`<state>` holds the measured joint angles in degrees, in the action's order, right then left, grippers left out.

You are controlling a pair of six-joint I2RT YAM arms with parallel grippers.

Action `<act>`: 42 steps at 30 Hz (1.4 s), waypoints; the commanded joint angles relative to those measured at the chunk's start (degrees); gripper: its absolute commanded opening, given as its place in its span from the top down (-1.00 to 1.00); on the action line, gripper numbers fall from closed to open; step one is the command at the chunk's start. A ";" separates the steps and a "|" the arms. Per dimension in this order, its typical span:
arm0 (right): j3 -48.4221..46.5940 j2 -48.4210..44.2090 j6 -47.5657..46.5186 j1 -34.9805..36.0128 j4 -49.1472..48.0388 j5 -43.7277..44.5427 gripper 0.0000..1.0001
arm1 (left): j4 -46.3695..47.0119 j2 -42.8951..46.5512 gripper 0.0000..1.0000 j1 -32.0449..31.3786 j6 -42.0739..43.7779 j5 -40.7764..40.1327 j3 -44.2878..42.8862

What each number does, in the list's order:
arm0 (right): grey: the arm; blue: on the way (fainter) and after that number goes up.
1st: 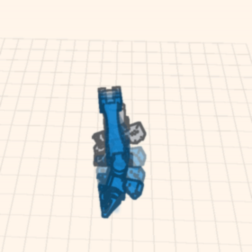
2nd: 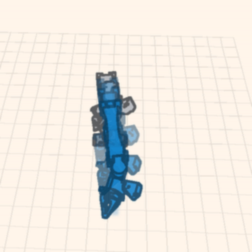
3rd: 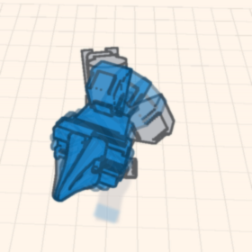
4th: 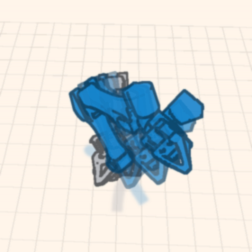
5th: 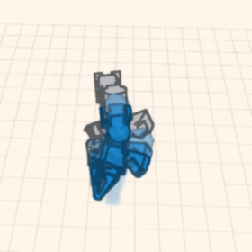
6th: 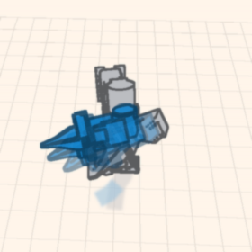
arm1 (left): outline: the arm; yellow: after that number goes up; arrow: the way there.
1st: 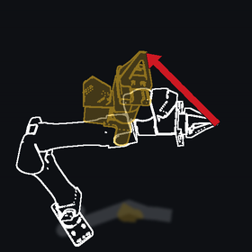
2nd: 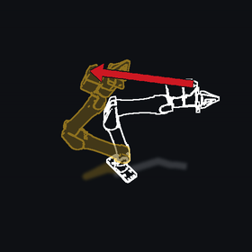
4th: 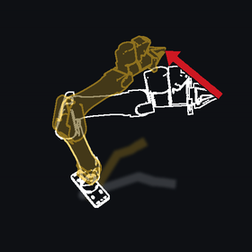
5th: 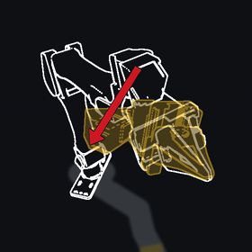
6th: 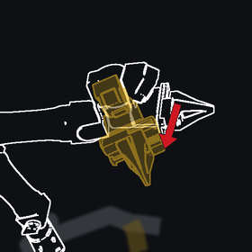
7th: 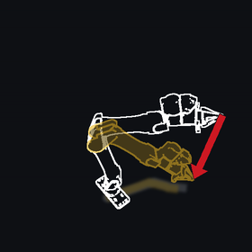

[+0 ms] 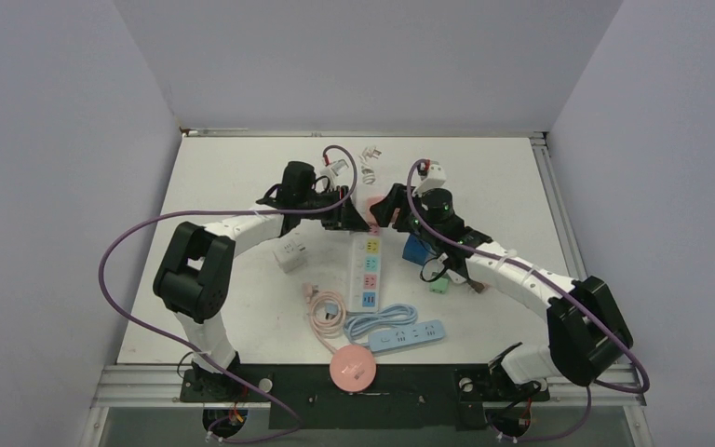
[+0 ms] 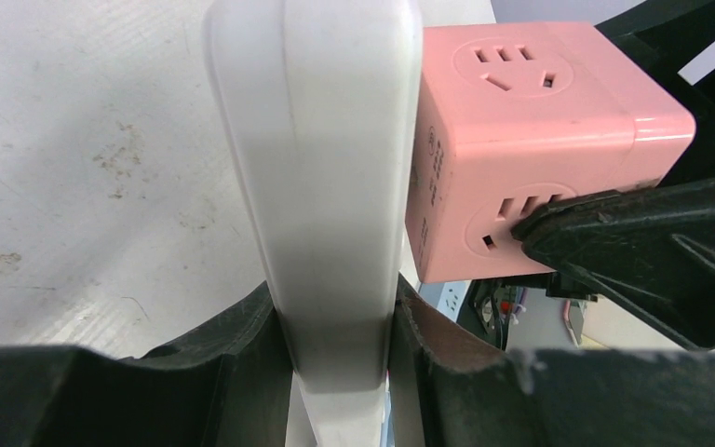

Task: Pull the plug off the socket
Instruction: Remove the plug from the socket, then place the socket at the center of the board, then place the plug at the center of the board.

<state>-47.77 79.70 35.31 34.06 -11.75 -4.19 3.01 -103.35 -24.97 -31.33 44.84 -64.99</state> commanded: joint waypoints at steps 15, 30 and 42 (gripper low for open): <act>-8.84 -4.73 8.12 -5.80 2.86 -3.74 0.89 | -4.37 1.42 1.00 0.50 4.81 -6.99 -2.08; -8.65 4.38 -1.74 -12.89 13.51 -9.49 0.84 | -18.06 -4.33 0.42 2.74 7.42 -19.70 -7.95; -16.72 20.38 -8.77 -9.39 18.81 -8.56 -0.38 | -19.08 -1.44 -0.91 2.74 9.95 -28.66 -7.67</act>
<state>-61.01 100.75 29.34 24.16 7.38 -13.52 -17.52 -107.83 -22.44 -23.73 20.75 -71.13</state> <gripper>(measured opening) 0.607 0.887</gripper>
